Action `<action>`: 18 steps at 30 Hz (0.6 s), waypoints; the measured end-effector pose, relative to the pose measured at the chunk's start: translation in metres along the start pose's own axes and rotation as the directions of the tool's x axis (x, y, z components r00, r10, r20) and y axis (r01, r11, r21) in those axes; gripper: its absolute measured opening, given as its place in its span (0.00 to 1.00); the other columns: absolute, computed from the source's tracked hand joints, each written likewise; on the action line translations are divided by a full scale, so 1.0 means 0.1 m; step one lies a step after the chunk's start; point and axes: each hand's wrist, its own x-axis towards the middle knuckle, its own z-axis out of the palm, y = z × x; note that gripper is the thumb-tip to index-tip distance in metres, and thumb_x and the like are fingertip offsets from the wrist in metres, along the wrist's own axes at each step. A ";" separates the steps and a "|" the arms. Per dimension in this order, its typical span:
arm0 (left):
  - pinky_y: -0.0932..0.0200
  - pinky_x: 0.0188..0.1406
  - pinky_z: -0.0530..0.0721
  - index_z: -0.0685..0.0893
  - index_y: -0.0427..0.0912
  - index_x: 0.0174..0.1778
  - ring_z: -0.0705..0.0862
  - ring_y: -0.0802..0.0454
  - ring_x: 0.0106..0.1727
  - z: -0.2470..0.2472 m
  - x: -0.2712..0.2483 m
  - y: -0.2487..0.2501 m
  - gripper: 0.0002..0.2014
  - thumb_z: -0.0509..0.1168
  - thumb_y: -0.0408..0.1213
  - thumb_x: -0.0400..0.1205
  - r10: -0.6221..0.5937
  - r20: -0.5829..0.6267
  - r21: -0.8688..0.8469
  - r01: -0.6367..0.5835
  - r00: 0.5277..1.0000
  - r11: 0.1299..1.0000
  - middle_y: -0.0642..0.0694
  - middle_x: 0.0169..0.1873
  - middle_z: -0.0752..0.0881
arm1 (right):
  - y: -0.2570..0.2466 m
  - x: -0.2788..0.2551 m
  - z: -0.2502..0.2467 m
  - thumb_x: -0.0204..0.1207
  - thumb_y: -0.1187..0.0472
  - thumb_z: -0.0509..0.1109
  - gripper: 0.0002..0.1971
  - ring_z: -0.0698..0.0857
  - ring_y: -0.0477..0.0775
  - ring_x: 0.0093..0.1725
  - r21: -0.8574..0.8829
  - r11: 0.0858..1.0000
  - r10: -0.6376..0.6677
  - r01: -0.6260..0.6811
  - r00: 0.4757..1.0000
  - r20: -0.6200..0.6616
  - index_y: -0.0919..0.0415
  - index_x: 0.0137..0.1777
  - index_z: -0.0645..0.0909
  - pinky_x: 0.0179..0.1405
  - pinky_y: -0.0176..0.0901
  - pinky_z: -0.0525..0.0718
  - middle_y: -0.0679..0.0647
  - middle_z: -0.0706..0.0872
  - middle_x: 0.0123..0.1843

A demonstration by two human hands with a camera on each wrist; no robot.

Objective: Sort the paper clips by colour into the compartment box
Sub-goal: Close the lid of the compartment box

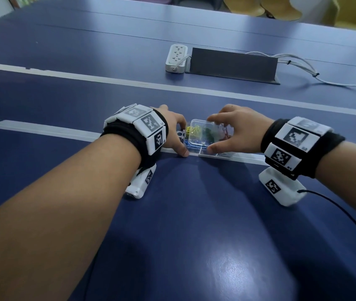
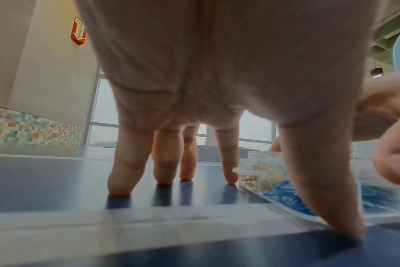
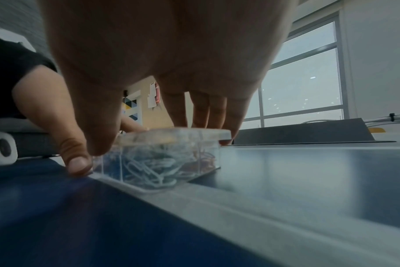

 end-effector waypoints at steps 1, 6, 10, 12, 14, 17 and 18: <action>0.52 0.51 0.75 0.73 0.64 0.67 0.74 0.44 0.47 0.00 0.00 0.00 0.38 0.74 0.67 0.59 -0.002 0.003 0.004 0.002 1.000 1.000 0.48 0.51 0.68 | 0.01 0.00 0.01 0.61 0.36 0.74 0.38 0.78 0.58 0.63 -0.007 1.000 0.001 -0.001 1.000 0.006 0.50 0.72 0.74 0.65 0.51 0.77 0.55 0.77 0.65; 0.53 0.50 0.75 0.73 0.64 0.67 0.74 0.44 0.47 -0.02 -0.01 0.01 0.38 0.74 0.66 0.60 -0.008 0.013 0.007 0.008 1.000 1.000 0.48 0.51 0.68 | -0.02 0.04 0.05 0.62 0.37 0.74 0.39 0.77 0.56 0.64 -0.001 1.000 0.003 -0.003 1.000 -0.007 0.50 0.73 0.73 0.64 0.49 0.76 0.54 0.76 0.66; 0.53 0.50 0.74 0.74 0.65 0.66 0.74 0.44 0.47 -0.01 -0.01 0.01 0.37 0.74 0.66 0.60 -0.006 0.005 0.004 0.006 1.000 1.000 0.48 0.51 0.68 | -0.03 0.04 0.06 0.61 0.37 0.75 0.38 0.77 0.55 0.63 -0.001 1.000 -0.001 0.001 1.000 -0.028 0.49 0.72 0.74 0.64 0.49 0.78 0.54 0.76 0.65; 0.53 0.50 0.74 0.75 0.64 0.65 0.74 0.44 0.47 -0.02 -0.01 0.01 0.37 0.74 0.66 0.60 -0.003 0.000 0.008 0.003 1.000 1.000 0.48 0.51 0.68 | -0.03 0.04 0.06 0.61 0.37 0.75 0.37 0.78 0.55 0.62 -0.006 1.000 -0.006 0.006 0.999 -0.035 0.50 0.71 0.74 0.63 0.48 0.77 0.54 0.76 0.64; 0.54 0.49 0.73 0.75 0.64 0.66 0.74 0.44 0.47 -0.02 -0.01 0.02 0.37 0.74 0.66 0.60 -0.001 -0.003 0.011 0.001 1.000 1.000 0.48 0.51 0.68 | -0.03 0.05 0.06 0.62 0.37 0.74 0.37 0.78 0.55 0.62 -0.010 1.000 -0.008 0.007 0.999 -0.035 0.50 0.71 0.74 0.62 0.47 0.77 0.54 0.76 0.64; 0.54 0.49 0.73 0.75 0.64 0.65 0.74 0.44 0.47 -0.02 -0.01 0.01 0.36 0.74 0.65 0.60 -0.001 -0.002 0.011 0.001 1.000 1.000 0.48 0.51 0.68 | -0.03 0.05 0.06 0.62 0.38 0.75 0.37 0.77 0.55 0.62 -0.002 1.000 -0.008 0.008 0.999 -0.032 0.49 0.71 0.74 0.62 0.48 0.77 0.54 0.75 0.64; 0.54 0.48 0.73 0.75 0.64 0.65 0.74 0.44 0.47 -0.02 -0.01 0.01 0.36 0.74 0.65 0.60 0.000 -0.001 0.010 0.000 1.000 1.000 0.48 0.51 0.68 | -0.03 0.05 0.05 0.62 0.38 0.75 0.37 0.77 0.55 0.63 0.001 1.000 -0.010 0.010 0.999 -0.032 0.49 0.71 0.74 0.63 0.48 0.77 0.54 0.75 0.65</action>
